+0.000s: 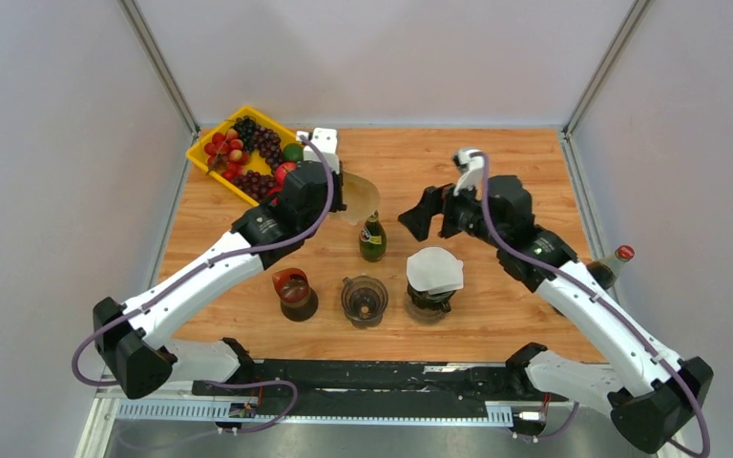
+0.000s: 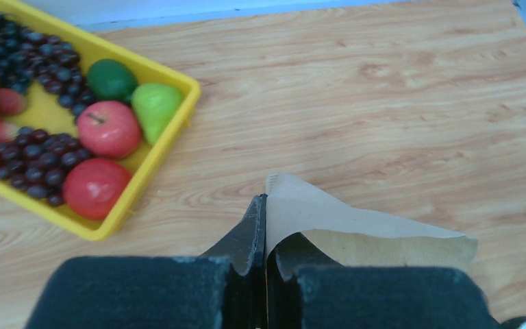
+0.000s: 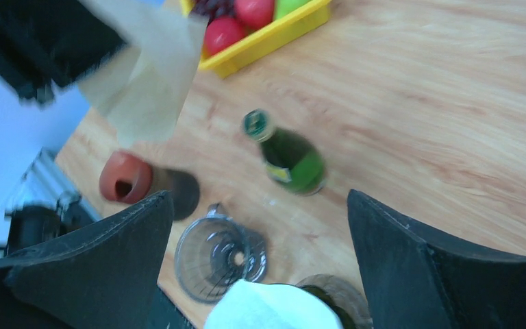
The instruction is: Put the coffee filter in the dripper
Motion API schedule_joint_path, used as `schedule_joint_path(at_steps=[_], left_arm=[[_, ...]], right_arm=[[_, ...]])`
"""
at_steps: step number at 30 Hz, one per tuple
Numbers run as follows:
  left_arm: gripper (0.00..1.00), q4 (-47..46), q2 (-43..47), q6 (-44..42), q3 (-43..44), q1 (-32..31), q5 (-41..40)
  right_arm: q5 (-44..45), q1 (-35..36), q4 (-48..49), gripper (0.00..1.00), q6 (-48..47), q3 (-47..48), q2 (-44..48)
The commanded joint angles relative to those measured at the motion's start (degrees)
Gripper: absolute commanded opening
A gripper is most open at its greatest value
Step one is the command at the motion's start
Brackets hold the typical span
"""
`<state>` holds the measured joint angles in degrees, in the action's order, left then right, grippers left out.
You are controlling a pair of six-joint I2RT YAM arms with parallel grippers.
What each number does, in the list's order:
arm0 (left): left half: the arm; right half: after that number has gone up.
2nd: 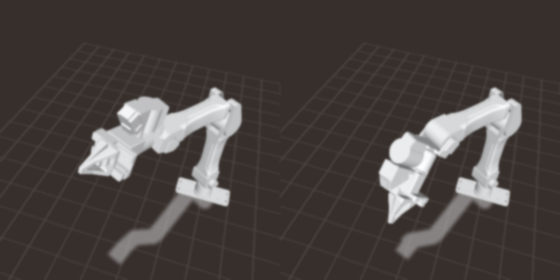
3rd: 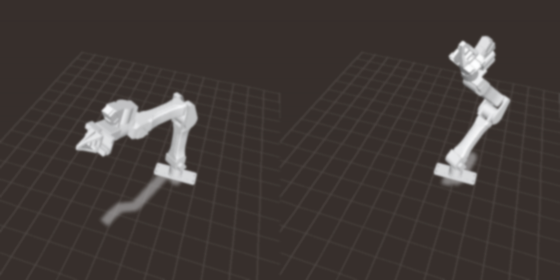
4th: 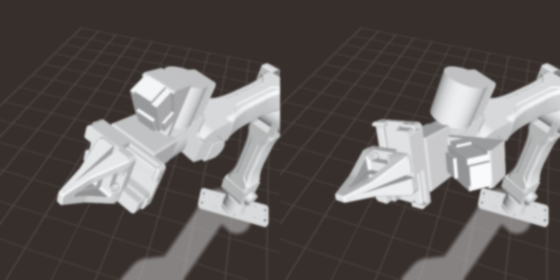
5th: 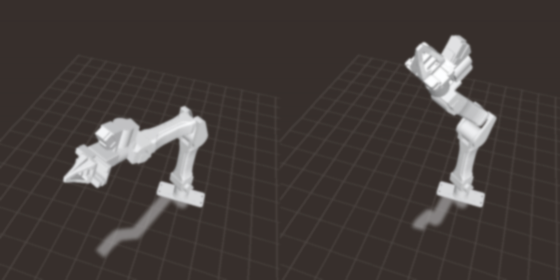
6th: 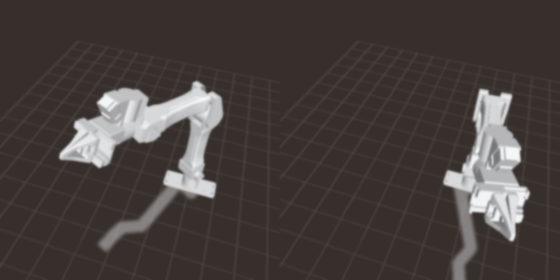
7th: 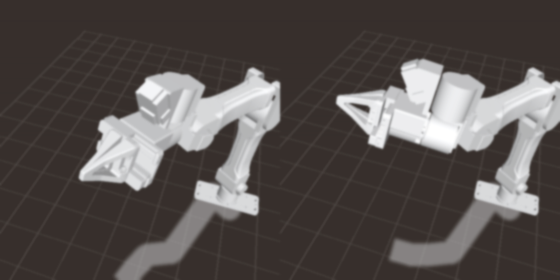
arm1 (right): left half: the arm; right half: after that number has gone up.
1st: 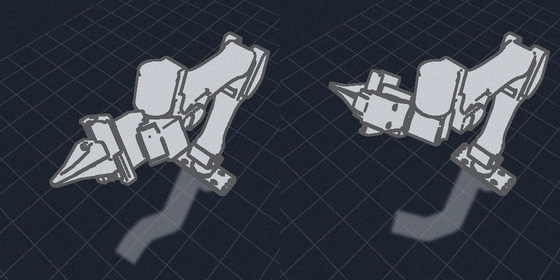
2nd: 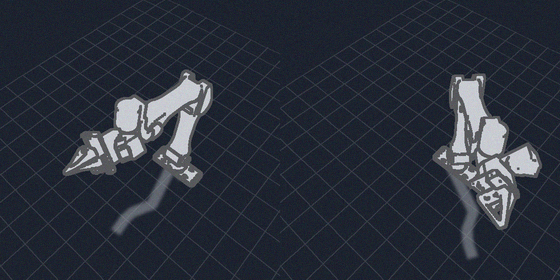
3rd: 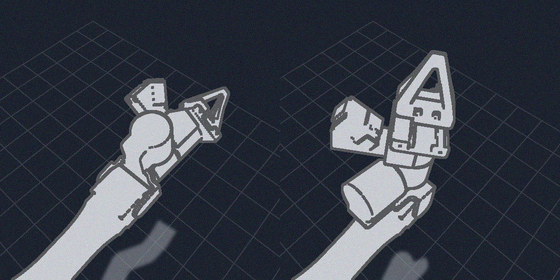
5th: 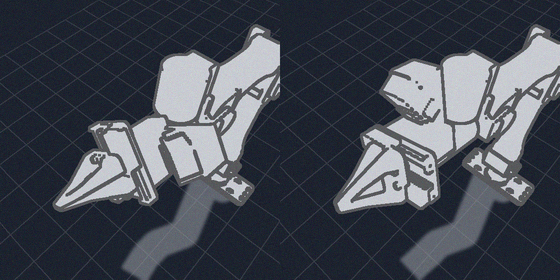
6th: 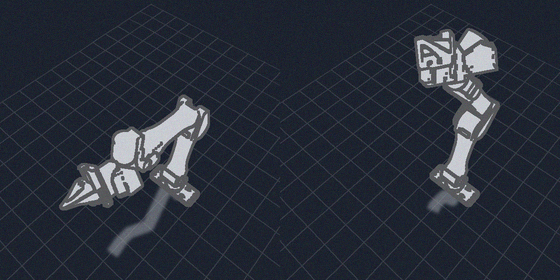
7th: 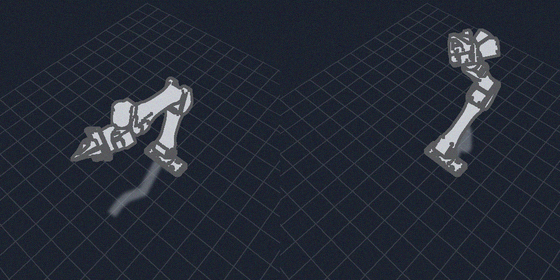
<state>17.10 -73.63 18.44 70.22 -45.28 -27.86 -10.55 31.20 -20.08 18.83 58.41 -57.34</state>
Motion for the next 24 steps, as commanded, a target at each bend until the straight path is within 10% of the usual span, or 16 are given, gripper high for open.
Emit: schedule_joint_path(at_steps=[1, 12, 24], left_arm=[[0.00, 3.2, 6.5, 4.1, -2.2, 3.9, -7.4], [0.00, 8.4, 17.0, 12.5, -11.7, 22.2, -10.1], [0.00, 8.3, 21.0, 12.5, -16.1, 27.0, -6.2]], right_arm=[[-0.5, 10.7, 1.5, 0.99, -7.5, 2.4, -5.3], [16.6, 32.8, -10.8, 0.85, -18.5, 11.3, -24.1], [16.9, 41.9, -15.1, 0.74, -20.6, 11.3, -33.8]])
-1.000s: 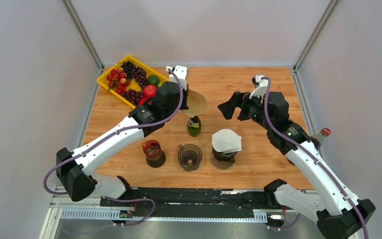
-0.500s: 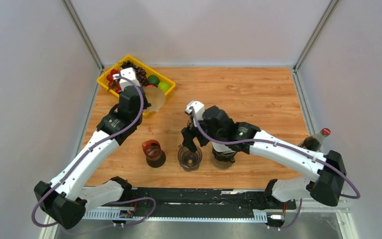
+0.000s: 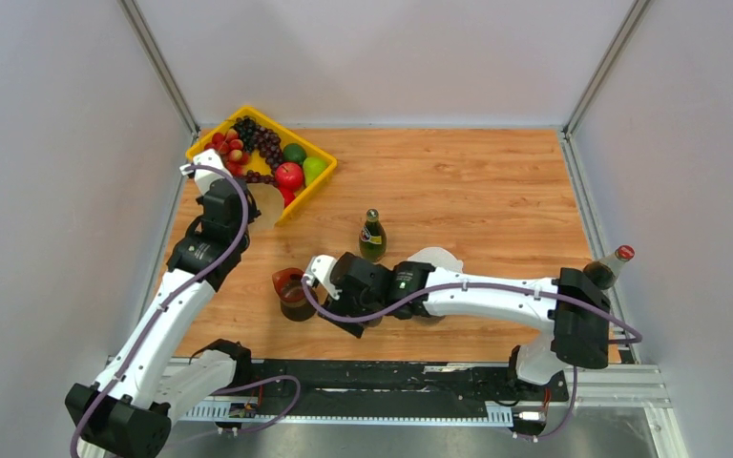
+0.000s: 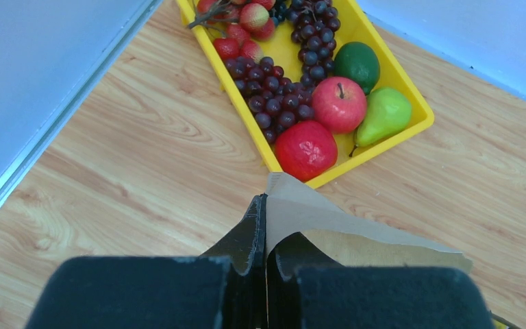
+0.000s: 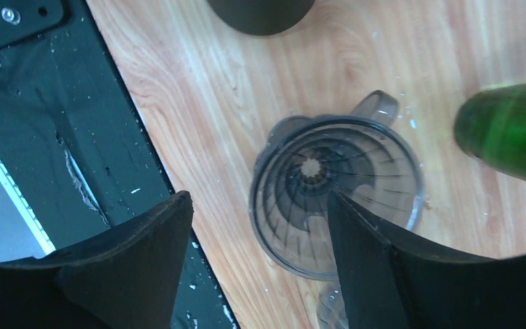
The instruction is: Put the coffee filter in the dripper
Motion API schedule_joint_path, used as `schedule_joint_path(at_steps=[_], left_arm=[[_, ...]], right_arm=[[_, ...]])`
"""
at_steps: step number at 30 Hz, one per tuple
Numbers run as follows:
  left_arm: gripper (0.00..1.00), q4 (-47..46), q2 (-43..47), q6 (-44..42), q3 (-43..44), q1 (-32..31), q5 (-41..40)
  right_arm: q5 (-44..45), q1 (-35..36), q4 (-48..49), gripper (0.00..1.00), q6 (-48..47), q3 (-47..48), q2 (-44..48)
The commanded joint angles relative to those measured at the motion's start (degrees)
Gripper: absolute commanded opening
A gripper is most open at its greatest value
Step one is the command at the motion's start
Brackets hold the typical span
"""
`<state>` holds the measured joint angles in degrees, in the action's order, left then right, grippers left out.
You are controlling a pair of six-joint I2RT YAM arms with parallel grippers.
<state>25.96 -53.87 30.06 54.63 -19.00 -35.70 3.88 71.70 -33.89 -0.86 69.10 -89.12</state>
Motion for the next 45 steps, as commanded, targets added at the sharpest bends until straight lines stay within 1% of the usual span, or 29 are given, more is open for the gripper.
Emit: schedule_joint_path(at_steps=[1, 3, 7, 11, 14, 16, 18, 19, 26, 29, 33, 35, 38, 42, 45], left_arm=[[0.00, -0.7, 1.4, 0.9, -0.9, 0.8, 1.8], [0.00, -1.1, 1.7, 0.8, -1.5, 0.9, 2.2], [0.00, -1.4, 1.9, 0.7, -2.1, 1.2, 2.7], [0.00, -1.6, 2.1, 0.8, -2.6, 1.7, 2.5], [0.00, -1.7, 2.3, 0.9, -3.1, 2.5, 2.7], [0.00, -2.0, 2.2, 0.9, -3.4, 3.1, 3.0], [0.00, -2.6, 2.3, 0.9, -3.8, 3.7, 4.1], [0.00, -2.9, 2.3, 0.9, -3.9, 4.3, 5.5], [0.00, -3.2, 2.8, 1.7, -4.6, 5.4, 7.3], [0.00, -3.2, 3.7, 1.5, -4.7, 5.4, 7.3], [0.00, -3.3, 4.9, 1.4, -5.1, 5.4, 7.0], [0.00, -2.9, 5.2, 2.1, -5.0, 5.5, 6.2], [0.00, -2.4, 5.4, 4.0, -5.1, 5.5, 6.1], [0.00, -0.6, 5.5, 5.6, -4.6, 5.5, 3.3], [0.00, 0.9, 6.0, 6.4, -4.3, 5.5, 1.7]], right_arm=[[3.1, 1.4, -1.3, 0.73, -0.3, 0.6, -2.6], [4.4, 1.5, -1.2, 0.70, 0.3, 0.8, -3.7], [5.2, 1.5, -0.6, 0.57, 0.5, 0.9, -6.1], [6.8, 1.8, -0.5, 0.33, 0.5, 1.4, -8.0], [8.5, 2.3, -0.4, 0.18, 0.4, 1.9, -7.3], [10.2, 2.6, -0.4, 0.10, 0.4, 2.2, -6.4], [12.8, 3.1, -0.6, 0.07, 0.2, 2.5, -5.2], [14.1, 3.3, -0.5, 0.01, 0.1, 3.1, -4.5], [20.5, 5.2, -0.5, 0.00, -3.3, 9.0, 1.1], [21.3, 6.7, 0.2, 0.00, -6.3, 12.4, 1.9], [19.5, 8.5, 2.4, 0.00, -12.7, 16.6, 1.8], [15.1, 8.8, 3.6, 0.00, -16.5, 18.1, 1.2], [11.5, 9.1, 4.8, 0.00, -21.8, 20.1, -0.4], [10.4, 10.0, 5.3, 0.00, -28.8, 22.7, -3.8], [11.3, 10.3, 5.3, 0.00, -32.4, 24.6, -6.4]])
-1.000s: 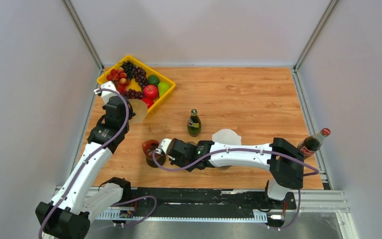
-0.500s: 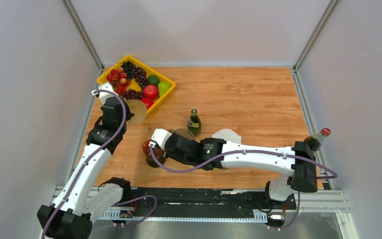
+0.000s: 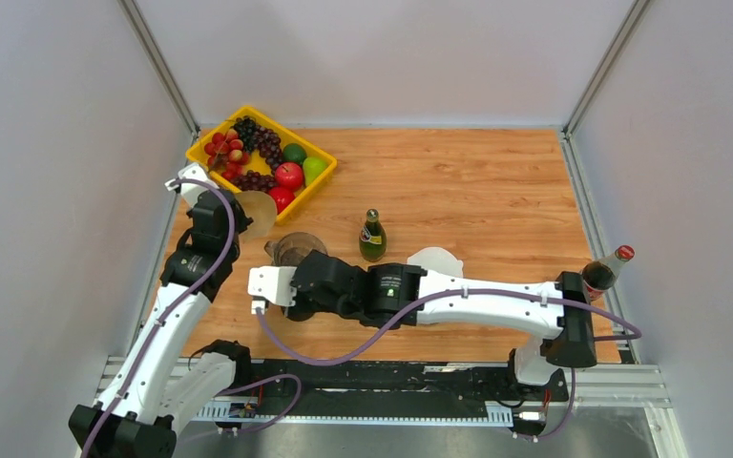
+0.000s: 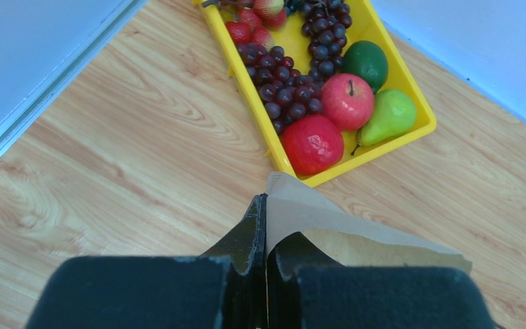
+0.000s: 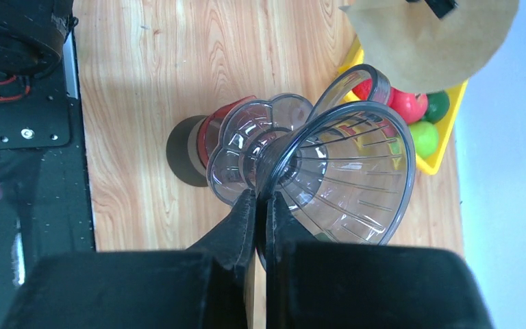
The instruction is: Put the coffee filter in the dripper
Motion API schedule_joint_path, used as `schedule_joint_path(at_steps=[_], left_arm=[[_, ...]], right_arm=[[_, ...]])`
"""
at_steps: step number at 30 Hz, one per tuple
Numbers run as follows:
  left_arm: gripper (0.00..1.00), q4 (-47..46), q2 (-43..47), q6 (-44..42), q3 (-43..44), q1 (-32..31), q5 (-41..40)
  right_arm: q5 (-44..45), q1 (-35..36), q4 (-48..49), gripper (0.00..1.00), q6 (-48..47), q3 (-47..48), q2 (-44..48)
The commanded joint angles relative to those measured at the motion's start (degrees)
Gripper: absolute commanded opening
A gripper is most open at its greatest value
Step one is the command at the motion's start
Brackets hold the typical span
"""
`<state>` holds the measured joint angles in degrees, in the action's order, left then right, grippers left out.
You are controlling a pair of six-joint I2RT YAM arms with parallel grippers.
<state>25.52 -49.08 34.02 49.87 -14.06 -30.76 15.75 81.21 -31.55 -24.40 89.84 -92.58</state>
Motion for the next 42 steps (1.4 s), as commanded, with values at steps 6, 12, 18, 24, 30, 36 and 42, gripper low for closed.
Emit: schedule_joint_path(at_steps=[6, 12, 18, 24, 30, 36, 42], left_arm=[[0.00, 2.9, 3.7, 4.1, 0.4, 0.6, -4.7], [0.00, 3.3, 5.3, 4.3, 0.0, 0.5, -6.0], [0.00, 3.2, 5.0, 4.1, -0.2, 0.5, -5.6], [0.00, 3.3, 4.8, 4.0, -0.2, 0.6, -5.4], [0.00, 3.3, 5.0, 3.8, -0.3, 0.6, -5.4], [0.01, 2.9, 5.3, 3.4, -0.3, 0.6, -4.3], [0.01, 2.6, 5.5, 3.2, -0.1, 0.5, -3.5]], right_arm=[[0.1, 1.0, 2.9, 0.01, -12.3, 6.6, -7.0], [0.1, 1.2, 2.1, 0.04, -13.7, 6.7, -8.7], [-0.4, 1.2, 2.0, 0.07, -14.3, 6.9, -9.9], [0.1, 1.2, 1.8, 0.09, -15.1, 6.7, -11.0], [2.1, 1.2, 1.7, 0.15, -16.0, 6.7, -12.0], [2.2, 1.2, 1.7, 0.32, -15.2, 7.3, -12.0], [0.3, 1.2, 1.9, 0.51, -13.3, 8.7, -9.7]])
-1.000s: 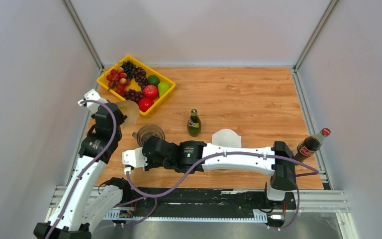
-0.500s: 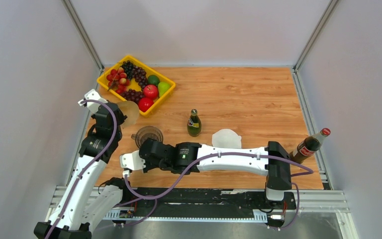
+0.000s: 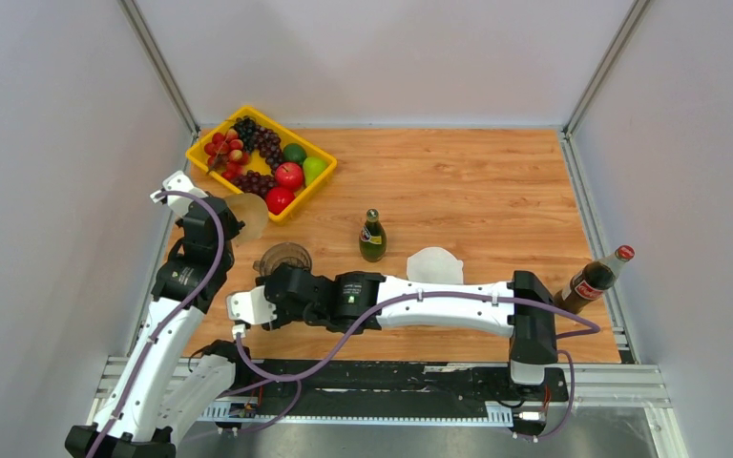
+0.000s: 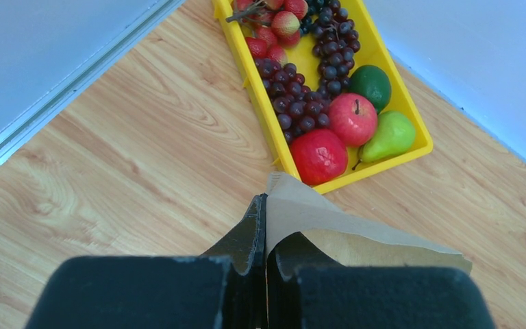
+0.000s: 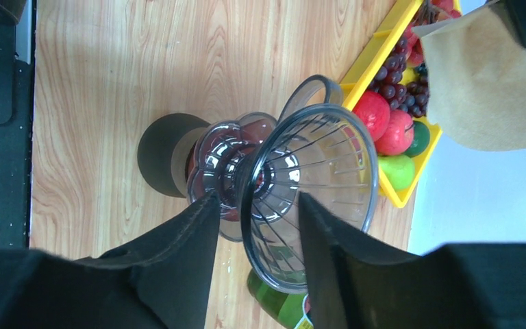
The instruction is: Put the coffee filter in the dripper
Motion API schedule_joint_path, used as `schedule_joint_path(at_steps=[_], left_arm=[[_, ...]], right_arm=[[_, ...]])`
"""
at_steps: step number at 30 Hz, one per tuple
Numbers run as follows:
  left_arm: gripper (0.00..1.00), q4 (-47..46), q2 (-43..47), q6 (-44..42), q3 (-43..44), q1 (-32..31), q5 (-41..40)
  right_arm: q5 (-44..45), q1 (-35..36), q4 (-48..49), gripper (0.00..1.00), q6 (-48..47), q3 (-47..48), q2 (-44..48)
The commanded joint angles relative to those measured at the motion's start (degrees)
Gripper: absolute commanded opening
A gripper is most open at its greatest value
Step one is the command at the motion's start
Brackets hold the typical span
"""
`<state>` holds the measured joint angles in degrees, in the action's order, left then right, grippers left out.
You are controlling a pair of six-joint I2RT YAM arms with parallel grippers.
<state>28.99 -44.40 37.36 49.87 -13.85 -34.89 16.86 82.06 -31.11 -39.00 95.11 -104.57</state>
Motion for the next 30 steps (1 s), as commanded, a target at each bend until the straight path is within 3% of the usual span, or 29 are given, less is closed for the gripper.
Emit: schedule_joint_path(at_steps=[1, 7, 13, 20, 23, 25, 30], left_arm=[[0.01, -0.8, 0.9, -0.1, 0.1, 0.3, 0.8], [0.01, -0.6, 1.9, 0.3, 1.1, 0.3, 1.5], [0.03, 0.2, 1.6, 0.5, 3.2, 0.3, 7.1], [0.03, 10.7, -0.3, -0.8, 14.0, 0.3, 20.2], [0.05, 14.1, 0.0, -2.3, 17.4, 0.3, 26.1], [0.06, 17.0, -0.9, -4.1, 19.9, 0.3, 35.9], [0.03, 34.1, -7.7, -8.2, 27.7, 0.3, 50.1]], right_arm=[[-1.2, 0.3, 1.6, 0.54, 1.7, 3.4, 3.2], [-2.2, -0.5, 5.5, 0.72, 4.8, -2.0, 10.9], [-4.4, -7.4, 16.5, 0.99, 15.8, -14.6, 22.2], [-5.7, -22.7, 28.8, 1.00, 35.3, -28.4, 35.7], [-5.2, -25.6, 30.0, 1.00, 37.2, -31.8, 39.1], [-5.3, -25.9, 29.9, 1.00, 36.7, -32.7, 40.0], [-6.3, -26.1, 29.9, 1.00, 35.2, -34.3, 41.4]])
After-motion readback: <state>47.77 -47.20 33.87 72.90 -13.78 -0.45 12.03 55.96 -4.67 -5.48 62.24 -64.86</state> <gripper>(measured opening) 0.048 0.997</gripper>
